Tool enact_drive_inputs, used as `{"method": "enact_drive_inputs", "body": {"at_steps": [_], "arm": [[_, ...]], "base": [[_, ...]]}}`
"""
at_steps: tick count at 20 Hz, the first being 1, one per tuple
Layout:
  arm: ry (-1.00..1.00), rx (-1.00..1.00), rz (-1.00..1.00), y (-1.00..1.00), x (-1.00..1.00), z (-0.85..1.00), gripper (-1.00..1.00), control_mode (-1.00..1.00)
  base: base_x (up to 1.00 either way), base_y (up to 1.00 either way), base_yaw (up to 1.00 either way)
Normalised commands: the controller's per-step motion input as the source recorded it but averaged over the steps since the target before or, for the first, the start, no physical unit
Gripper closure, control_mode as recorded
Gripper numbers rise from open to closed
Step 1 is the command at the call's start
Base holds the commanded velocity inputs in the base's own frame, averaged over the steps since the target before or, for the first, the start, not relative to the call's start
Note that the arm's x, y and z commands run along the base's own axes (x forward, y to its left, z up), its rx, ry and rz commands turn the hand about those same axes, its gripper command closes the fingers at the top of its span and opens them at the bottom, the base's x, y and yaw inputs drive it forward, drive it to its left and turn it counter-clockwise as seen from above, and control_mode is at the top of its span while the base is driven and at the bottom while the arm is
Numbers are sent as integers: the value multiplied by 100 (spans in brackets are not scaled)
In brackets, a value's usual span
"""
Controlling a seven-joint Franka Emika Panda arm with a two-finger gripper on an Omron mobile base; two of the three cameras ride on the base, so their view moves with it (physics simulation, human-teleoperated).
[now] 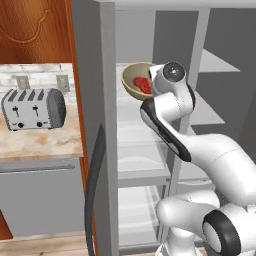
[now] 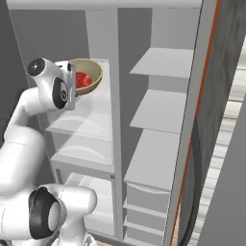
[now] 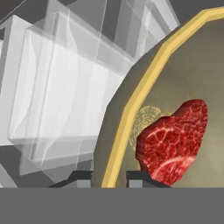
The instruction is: Place one of the steaks on the plate and the other in the bowl. Then place the bowl in the fridge.
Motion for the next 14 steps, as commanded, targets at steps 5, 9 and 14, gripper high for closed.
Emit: {"method": "enact_drive_inputs", "body": {"at_steps": [5,9,14], "arm": [[6,-2,-4,0,85,0,100,-100],[8,-4,-3,0,86,0,100,-100],[5,-4,-2,0,71,0,100,-100]], "base": [[0,0,0],[0,0,0],[0,0,0]]}}
